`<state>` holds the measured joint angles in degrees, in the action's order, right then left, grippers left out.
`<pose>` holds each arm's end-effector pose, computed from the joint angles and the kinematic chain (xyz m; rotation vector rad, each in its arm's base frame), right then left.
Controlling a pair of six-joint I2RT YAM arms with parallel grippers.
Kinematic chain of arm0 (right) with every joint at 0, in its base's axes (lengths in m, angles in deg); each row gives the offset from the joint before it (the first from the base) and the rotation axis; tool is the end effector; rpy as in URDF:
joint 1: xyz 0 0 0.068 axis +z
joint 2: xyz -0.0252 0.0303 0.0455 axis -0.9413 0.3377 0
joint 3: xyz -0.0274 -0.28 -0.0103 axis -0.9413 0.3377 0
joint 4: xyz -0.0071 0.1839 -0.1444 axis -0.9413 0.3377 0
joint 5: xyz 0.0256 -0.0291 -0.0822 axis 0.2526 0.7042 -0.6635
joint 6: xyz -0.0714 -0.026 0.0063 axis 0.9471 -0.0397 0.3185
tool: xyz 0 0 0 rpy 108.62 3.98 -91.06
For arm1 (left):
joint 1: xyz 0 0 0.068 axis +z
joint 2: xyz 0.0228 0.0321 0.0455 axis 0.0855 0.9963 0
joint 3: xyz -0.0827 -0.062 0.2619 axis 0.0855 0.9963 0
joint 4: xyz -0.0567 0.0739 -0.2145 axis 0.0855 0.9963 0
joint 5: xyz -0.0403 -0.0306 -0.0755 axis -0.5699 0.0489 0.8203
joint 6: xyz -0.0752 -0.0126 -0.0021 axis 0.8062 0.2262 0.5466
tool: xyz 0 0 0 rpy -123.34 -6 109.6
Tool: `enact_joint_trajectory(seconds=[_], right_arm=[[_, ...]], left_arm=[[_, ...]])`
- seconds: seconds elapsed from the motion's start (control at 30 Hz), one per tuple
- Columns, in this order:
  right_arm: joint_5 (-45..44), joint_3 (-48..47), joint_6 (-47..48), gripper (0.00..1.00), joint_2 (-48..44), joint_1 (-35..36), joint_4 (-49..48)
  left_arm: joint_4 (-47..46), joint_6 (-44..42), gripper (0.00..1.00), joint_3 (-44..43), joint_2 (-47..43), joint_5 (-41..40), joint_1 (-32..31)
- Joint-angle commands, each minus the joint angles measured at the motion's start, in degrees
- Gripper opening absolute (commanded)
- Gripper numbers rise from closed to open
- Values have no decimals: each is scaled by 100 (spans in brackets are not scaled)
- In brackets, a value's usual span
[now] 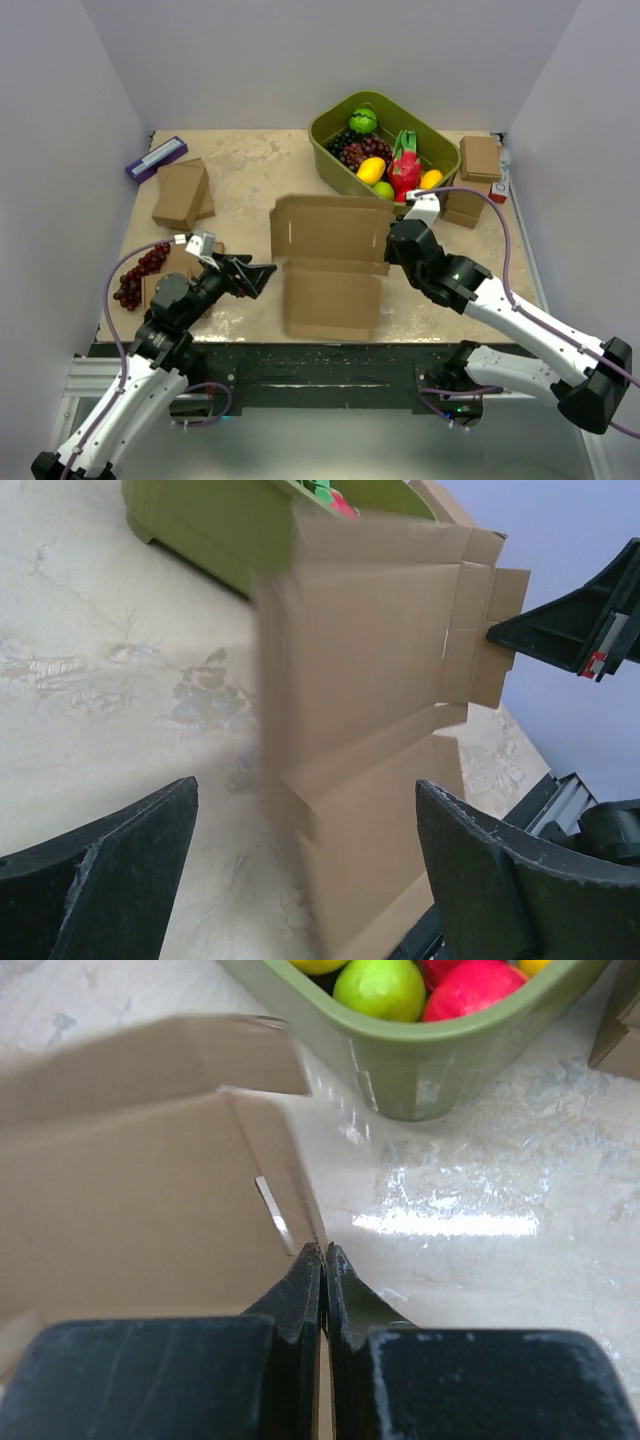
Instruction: Fold the paper box
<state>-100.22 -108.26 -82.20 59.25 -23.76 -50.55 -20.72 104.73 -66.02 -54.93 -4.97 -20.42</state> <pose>0.1648 0.1193 0.3097 0.1261 2.0207 0.2235 0.0977 -0.0613 0.2490 0.0491 1.7172 -0.9488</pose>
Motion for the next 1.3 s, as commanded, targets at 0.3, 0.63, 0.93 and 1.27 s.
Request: enact_joint_trajectory(seconds=[0.3, 0.63, 0.93, 1.27], right_arm=[[-141, -138, -298, 0, 64, 35, -394], [966, 30, 660, 0, -586, 34, -658], [1722, 21, 932, 0, -1227, 26, -342], [2109, -32, 1020, 0, -1447, 26, -148]], left_arm=[[-338, -237, 93, -399, 1534, -27, -69], [241, -1713, 98, -2296, 3635, 130, -61], [190, -1935, 99, -2729, 4683, -405, -17], [-462, -2101, 81, -2201, 4216, 69, 159]])
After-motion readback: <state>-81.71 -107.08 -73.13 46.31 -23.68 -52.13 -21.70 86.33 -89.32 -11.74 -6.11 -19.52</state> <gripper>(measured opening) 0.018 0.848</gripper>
